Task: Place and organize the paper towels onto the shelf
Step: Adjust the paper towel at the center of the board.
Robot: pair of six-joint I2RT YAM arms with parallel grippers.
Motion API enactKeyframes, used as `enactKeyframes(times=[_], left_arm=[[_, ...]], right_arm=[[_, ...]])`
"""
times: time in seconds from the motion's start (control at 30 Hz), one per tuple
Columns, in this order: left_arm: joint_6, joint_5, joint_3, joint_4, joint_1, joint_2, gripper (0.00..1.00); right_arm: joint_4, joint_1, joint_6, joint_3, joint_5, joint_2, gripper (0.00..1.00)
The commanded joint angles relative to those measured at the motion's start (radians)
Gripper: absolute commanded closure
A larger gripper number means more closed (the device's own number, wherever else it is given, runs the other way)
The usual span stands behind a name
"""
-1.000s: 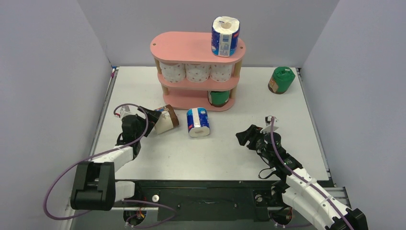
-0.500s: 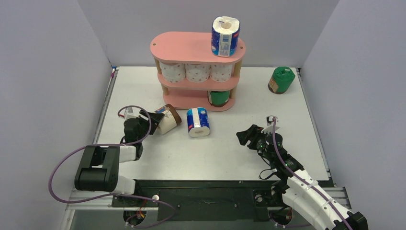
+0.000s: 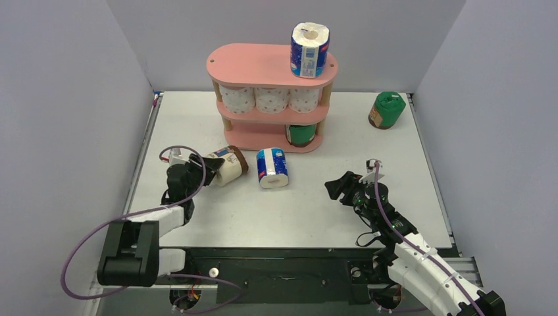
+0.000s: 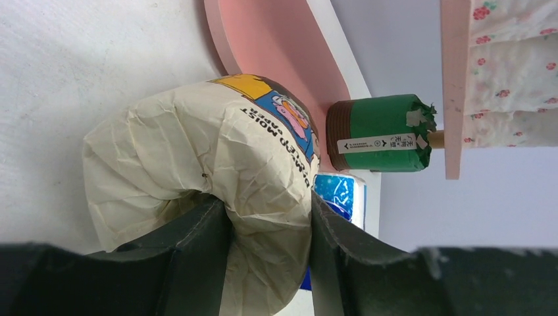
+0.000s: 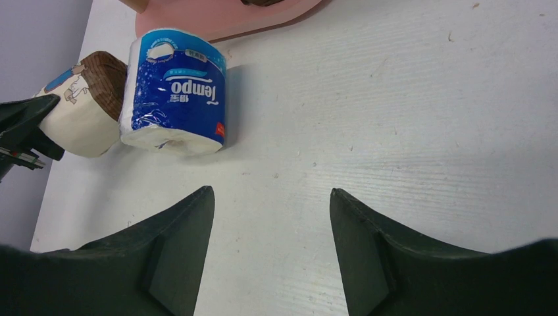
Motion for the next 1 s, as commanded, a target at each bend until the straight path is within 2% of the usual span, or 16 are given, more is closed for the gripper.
enactKeyframes(times=[0.0,0.13,0.23,0.4,0.6,0.77,0.97], left_arm=[[0.103,-0.008,0.097,-0.27,0.004,-0.163,0.65],[0.23,-0.037,0.203,-0.569,-0.013,-0.287,0.66],[0.327,-0.055,0.286,-0.73,-0.039,-0.363,0.66],[0.439,-0.112,0.4,-0.974,-0.163,-0.413,0.66],[0.583,-0.28,0.595,-1.228,-0.394,-0.346,0.66],[0.659,-0.402,0.745,-1.4,-0.569,-0.221,0.66],[0.687,-0.492,0.797,-1.436,-0.693,-0.114,0.67]], right_arm=[[-0.012,0.004,-0.027,0.031,0.016,0.0,0.4],[-0.044,0.004,-0.049,0.054,0.029,-0.003,0.4],[-0.053,0.004,-0.065,0.066,0.04,0.002,0.4],[-0.051,0.005,-0.073,0.082,0.035,0.021,0.4],[-0.049,0.005,-0.069,0.097,0.02,0.045,0.4],[-0.071,0.004,-0.069,0.109,0.021,0.057,0.4],[-0.086,0.007,-0.068,0.112,0.024,0.055,0.41]])
